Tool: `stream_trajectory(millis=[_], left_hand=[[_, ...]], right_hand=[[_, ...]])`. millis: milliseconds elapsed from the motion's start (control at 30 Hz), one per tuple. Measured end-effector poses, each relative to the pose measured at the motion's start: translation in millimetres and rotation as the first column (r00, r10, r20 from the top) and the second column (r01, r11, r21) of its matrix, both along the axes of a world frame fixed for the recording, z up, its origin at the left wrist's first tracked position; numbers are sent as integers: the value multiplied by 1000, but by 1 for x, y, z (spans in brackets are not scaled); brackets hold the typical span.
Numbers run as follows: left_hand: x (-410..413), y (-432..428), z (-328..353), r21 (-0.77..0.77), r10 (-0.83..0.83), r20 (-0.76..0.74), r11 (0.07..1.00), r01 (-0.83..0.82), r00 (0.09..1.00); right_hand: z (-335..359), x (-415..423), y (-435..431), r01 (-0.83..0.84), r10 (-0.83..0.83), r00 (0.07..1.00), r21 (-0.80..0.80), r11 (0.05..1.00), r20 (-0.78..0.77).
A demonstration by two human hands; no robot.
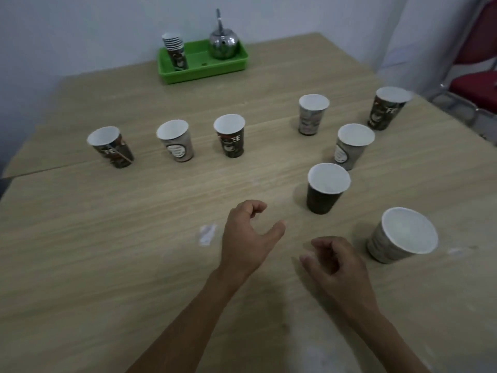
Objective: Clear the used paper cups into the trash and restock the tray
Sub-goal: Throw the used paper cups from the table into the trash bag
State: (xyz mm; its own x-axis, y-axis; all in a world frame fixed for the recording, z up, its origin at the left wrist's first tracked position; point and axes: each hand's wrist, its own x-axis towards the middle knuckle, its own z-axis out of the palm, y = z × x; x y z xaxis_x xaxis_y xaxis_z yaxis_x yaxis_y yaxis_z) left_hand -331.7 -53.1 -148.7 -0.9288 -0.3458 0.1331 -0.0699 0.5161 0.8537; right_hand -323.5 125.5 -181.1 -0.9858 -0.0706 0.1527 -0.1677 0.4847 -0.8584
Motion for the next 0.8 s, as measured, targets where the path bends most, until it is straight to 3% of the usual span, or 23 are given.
stream_trajectory(millis=[133,300,533,800], left_hand=[[-43,33,4,-18,-133,77,991,134,988],[-82,59,1,59,-242,53,969,239,969],[-89,65,-2,178,-245,-47,952,250,968],[-38,33,1,163,-174,-76,969,185,982]], right_hand=[[-15,2,3,-94,116,985,162,982,-130],[-20,-5,3,-82,111,985,204,976,-135],[-20,-5,2,-99,141,983,306,947,-117],[-15,7,-5,-44,153,971,494,868,-183]])
